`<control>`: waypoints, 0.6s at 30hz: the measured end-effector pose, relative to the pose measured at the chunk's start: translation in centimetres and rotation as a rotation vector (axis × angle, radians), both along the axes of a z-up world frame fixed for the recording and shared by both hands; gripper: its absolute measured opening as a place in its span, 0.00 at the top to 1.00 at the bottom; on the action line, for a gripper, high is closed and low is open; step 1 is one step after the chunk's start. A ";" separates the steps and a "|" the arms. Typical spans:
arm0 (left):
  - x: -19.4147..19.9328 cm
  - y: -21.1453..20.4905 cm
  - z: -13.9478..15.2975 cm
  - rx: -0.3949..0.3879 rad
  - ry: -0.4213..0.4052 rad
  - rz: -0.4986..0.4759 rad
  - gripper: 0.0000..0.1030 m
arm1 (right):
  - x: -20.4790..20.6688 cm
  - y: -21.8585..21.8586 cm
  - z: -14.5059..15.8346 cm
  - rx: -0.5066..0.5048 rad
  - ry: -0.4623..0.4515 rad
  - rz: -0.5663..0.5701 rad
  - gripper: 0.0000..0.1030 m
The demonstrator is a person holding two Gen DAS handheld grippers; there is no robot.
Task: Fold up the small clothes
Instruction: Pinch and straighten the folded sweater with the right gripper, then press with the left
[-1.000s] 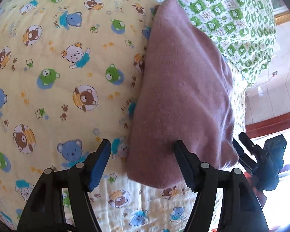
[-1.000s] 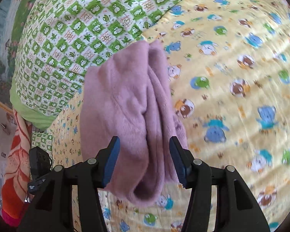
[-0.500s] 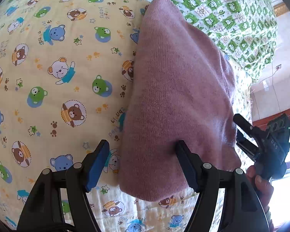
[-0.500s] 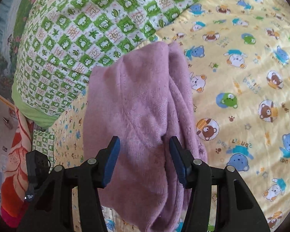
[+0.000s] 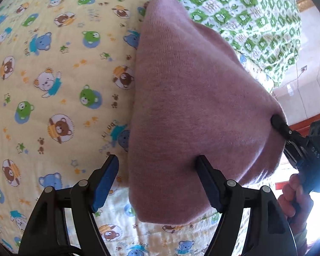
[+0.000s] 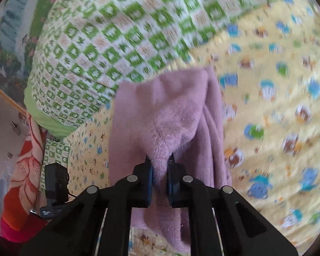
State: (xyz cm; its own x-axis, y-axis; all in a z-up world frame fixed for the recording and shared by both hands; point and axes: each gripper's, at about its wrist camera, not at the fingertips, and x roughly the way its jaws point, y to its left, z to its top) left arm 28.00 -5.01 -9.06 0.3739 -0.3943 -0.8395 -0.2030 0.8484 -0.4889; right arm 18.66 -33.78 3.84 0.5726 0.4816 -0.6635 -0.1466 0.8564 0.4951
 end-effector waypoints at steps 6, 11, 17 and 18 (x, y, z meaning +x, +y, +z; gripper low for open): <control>0.0 -1.0 -1.6 0.014 0.037 -0.023 0.27 | 1.2 -0.5 -4.3 -0.170 0.099 0.006 0.89; 0.0 -1.1 -1.3 0.023 0.036 -0.029 0.27 | 0.4 -1.2 -6.4 -0.163 0.093 -0.015 0.89; 0.8 -0.5 0.3 0.049 -0.010 -0.020 0.27 | -0.4 -1.1 -4.2 -0.148 0.068 -0.014 0.75; 1.0 -0.3 0.4 0.049 -0.013 -0.016 0.27 | -0.5 -1.1 -3.8 -0.156 0.059 -0.020 0.74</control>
State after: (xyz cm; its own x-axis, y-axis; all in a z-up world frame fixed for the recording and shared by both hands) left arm 28.96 -5.36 -8.68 0.3784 -0.3589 -0.8532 -0.1829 0.8746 -0.4490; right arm 18.16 -34.87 0.09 0.5388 0.3589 -0.7622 -0.1034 0.9260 0.3630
